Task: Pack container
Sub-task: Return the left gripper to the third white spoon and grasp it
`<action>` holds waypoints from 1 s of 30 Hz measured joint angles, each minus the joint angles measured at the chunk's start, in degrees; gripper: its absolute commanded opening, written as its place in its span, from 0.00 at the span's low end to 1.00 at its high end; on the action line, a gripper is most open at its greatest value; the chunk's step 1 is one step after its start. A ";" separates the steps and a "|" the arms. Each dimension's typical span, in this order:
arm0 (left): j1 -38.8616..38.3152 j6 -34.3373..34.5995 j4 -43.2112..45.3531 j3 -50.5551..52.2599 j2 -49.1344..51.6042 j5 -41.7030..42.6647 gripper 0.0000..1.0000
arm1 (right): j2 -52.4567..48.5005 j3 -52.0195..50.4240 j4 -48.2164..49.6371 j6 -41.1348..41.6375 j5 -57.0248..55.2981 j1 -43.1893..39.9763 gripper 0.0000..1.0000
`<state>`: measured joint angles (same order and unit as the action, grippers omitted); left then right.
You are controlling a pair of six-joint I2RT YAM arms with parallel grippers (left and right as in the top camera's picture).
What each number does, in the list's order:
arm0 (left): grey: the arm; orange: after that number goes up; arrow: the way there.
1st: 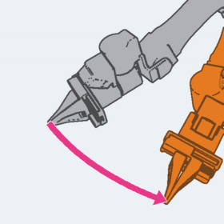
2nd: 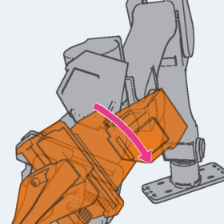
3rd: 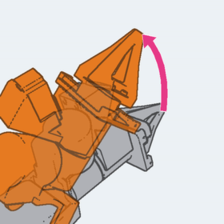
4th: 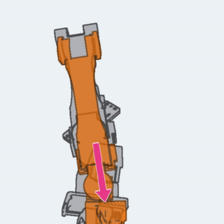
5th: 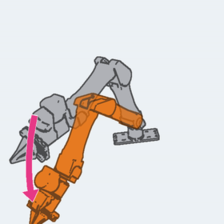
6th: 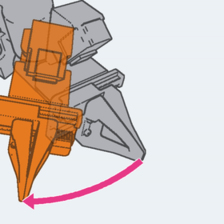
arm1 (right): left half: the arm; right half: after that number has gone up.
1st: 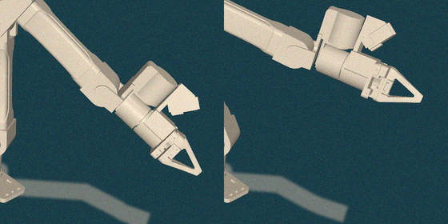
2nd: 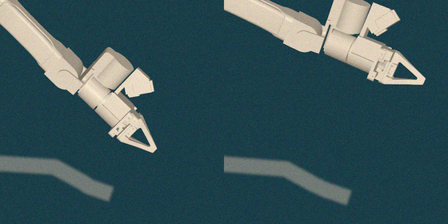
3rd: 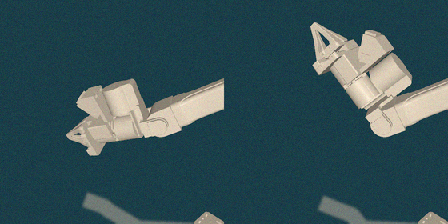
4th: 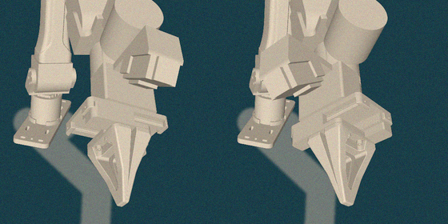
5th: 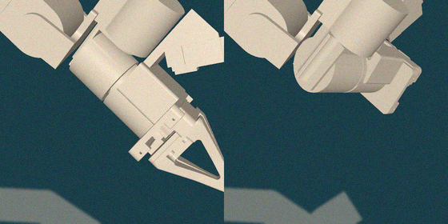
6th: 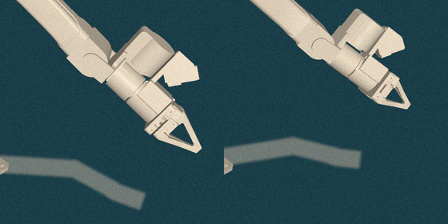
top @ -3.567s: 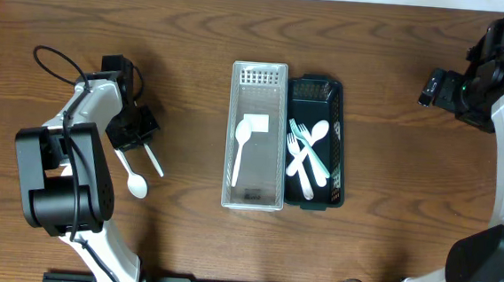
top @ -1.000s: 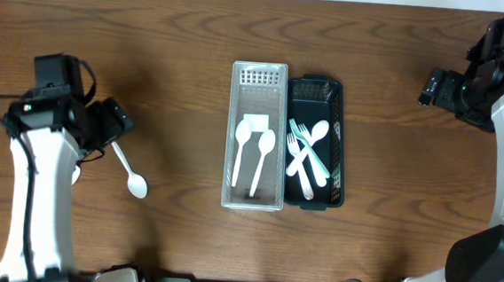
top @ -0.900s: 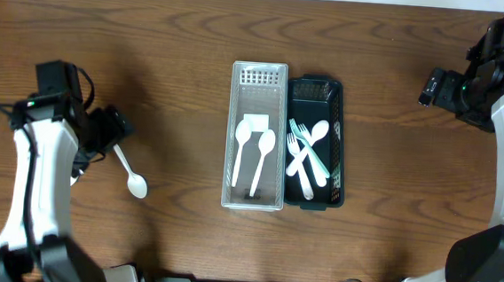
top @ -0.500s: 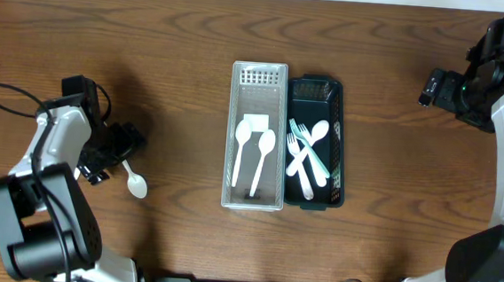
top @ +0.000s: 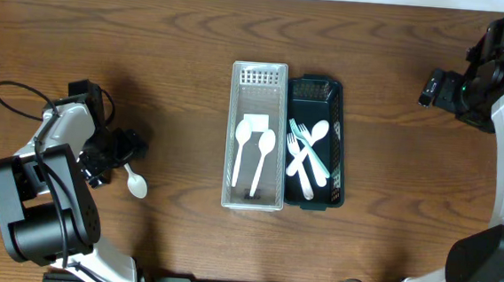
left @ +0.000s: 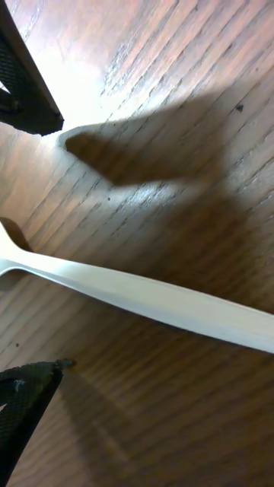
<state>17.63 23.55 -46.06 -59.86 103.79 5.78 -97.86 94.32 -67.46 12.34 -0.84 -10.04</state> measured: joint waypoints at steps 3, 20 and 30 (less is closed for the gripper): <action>0.00 0.00 0.02 0.00 0.00 -0.26 0.97 | 0.00 0.00 -0.02 0.00 0.00 0.00 0.97; 0.00 0.00 0.02 0.15 0.00 -2.21 0.97 | 0.00 0.00 -0.04 0.00 0.00 0.00 0.97; 0.00 -0.02 0.02 0.17 0.00 -3.54 0.95 | 0.00 0.00 -0.04 0.00 0.00 0.00 0.97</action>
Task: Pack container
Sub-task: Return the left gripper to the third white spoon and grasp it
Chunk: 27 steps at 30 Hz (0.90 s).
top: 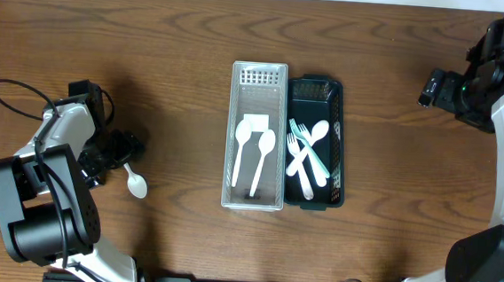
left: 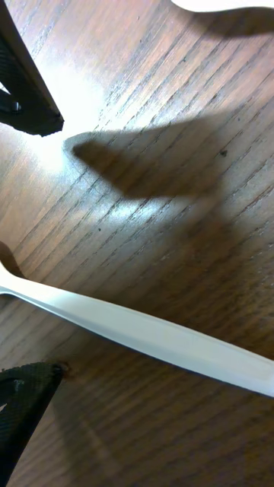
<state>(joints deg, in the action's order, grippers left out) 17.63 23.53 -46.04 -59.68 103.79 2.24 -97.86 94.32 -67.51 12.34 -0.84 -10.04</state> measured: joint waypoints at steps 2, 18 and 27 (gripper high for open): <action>0.00 0.00 0.02 0.07 0.00 -0.04 0.91 | 0.00 0.00 0.02 0.00 0.00 0.00 0.97; 0.00 -0.72 0.00 1.07 -0.09 0.28 0.19 | 0.00 0.00 0.11 0.00 0.00 0.00 0.97; 0.00 -1.01 -0.04 1.16 -0.09 0.04 0.06 | 0.00 0.00 0.20 0.00 0.00 0.00 0.97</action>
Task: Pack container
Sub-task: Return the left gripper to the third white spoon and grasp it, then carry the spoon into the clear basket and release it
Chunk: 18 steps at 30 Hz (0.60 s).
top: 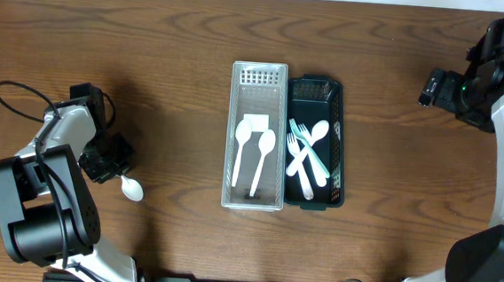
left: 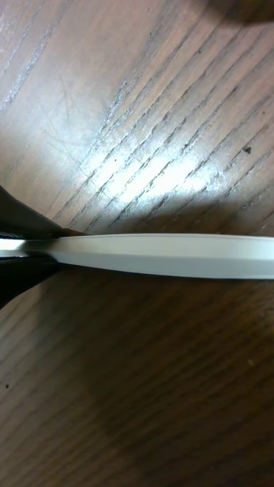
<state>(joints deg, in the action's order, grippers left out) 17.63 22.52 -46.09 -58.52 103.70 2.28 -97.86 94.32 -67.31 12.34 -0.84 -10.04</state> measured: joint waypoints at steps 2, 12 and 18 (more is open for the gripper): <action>-0.02 0.00 0.00 0.00 0.00 0.00 0.06 | 0.00 0.00 0.00 0.00 0.00 0.00 0.97; -1.73 -0.13 -2.67 -1.51 -0.04 0.07 0.06 | 0.00 0.00 0.02 0.00 0.00 0.00 0.97; -11.15 -1.18 -7.80 -10.58 -5.73 0.07 0.06 | 0.00 0.00 0.00 0.00 0.00 0.00 0.97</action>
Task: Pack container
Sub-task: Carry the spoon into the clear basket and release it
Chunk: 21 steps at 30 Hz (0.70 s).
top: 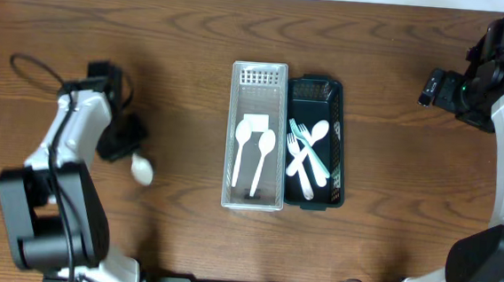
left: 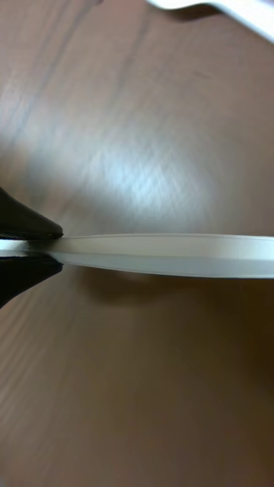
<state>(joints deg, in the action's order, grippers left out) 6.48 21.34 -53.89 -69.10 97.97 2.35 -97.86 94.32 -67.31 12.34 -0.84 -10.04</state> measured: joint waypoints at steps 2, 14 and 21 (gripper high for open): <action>-4.20 -0.74 -1.51 -3.72 -3.21 0.00 0.06 | 0.00 0.00 0.00 0.00 0.00 0.00 0.97; -37.90 -2.86 1.49 -12.52 -9.92 0.28 0.06 | 0.00 0.00 0.22 0.00 0.00 0.00 0.97; -42.60 -3.21 4.09 -12.52 0.74 0.26 0.06 | 0.00 0.00 0.24 0.00 0.00 0.00 0.97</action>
<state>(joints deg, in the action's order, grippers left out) -36.12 18.13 -49.80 -81.62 98.72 2.61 -97.86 94.32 -67.07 12.34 -0.84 -10.04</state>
